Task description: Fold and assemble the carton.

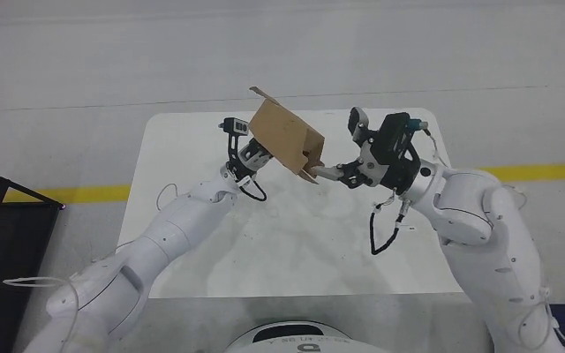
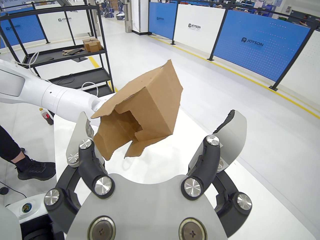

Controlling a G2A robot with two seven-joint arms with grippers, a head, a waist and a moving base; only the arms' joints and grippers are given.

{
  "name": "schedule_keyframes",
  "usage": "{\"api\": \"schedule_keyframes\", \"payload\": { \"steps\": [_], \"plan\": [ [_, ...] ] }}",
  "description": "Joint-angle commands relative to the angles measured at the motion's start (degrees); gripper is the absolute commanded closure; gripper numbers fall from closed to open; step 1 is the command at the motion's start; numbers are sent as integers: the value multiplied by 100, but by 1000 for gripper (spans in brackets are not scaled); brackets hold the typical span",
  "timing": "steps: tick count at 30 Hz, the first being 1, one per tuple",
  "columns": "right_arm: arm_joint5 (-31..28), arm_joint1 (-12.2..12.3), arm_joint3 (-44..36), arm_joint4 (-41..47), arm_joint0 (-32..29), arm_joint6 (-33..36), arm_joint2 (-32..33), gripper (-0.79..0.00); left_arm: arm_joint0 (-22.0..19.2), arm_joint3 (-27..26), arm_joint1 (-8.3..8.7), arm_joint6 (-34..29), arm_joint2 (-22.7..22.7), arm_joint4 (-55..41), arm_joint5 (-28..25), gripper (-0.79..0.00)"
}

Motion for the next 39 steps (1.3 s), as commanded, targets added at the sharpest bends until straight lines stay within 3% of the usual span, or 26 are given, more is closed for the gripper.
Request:
{"api": "schedule_keyframes", "payload": {
  "steps": [1, 17, 24, 31, 39],
  "plan": [
    [56, -9, 20, -98, 65, 39, -120, -785, 15, 64, -46, -119, -62, -32, 14, 0],
    [490, -77, 332, -335, 530, 281, -679, -785, 321, -47, -245, -973, -769, -213, 556, 0],
    [641, -100, 347, -442, 629, 350, -834, -785, 388, 38, -300, -916, -1003, 404, 500, 0],
    [1193, -130, 400, -785, 693, 508, -941, -785, 383, 173, -377, -696, -1097, 1120, 280, 0],
    [1220, -161, 459, -754, 811, 565, -1065, -785, 469, 126, -465, -786, -1262, 971, 370, 0]
  ]
}}
